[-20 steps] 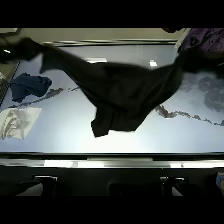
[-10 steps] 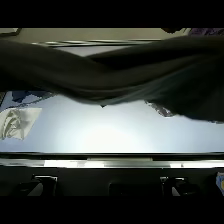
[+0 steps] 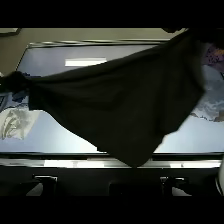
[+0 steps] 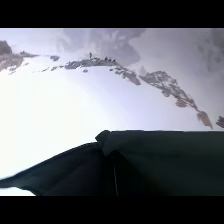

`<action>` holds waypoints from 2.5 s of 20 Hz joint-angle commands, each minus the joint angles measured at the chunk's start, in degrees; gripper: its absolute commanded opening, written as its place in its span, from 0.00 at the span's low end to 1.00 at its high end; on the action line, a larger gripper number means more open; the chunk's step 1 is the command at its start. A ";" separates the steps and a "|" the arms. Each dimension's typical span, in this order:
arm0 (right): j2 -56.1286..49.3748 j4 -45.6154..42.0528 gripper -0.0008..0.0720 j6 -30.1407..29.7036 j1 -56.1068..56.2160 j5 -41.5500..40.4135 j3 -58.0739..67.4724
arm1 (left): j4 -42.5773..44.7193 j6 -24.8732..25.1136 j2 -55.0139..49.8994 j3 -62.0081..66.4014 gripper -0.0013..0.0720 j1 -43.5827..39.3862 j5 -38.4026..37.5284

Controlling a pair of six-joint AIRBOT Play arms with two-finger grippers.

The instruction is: Fold the clothes and pants, and hang the long-sleeved shirts on hangers.

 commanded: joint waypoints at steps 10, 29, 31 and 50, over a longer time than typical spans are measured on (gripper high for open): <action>-31.63 22.29 0.14 1.07 3.04 0.90 0.09 | -8.79 0.61 -32.74 -6.82 0.07 -0.83 23.74; 24.72 37.59 0.59 -24.00 -16.17 -22.49 -76.56 | -8.74 11.45 -17.92 -3.41 0.86 18.84 -9.16; 30.18 37.81 0.59 -20.59 -16.20 -21.55 -84.63 | -8.74 11.45 -17.99 -4.13 0.86 18.25 -9.18; 26.10 48.26 0.06 -13.29 6.16 7.61 -92.87 | -8.76 10.05 -18.16 -4.44 0.86 18.38 -11.08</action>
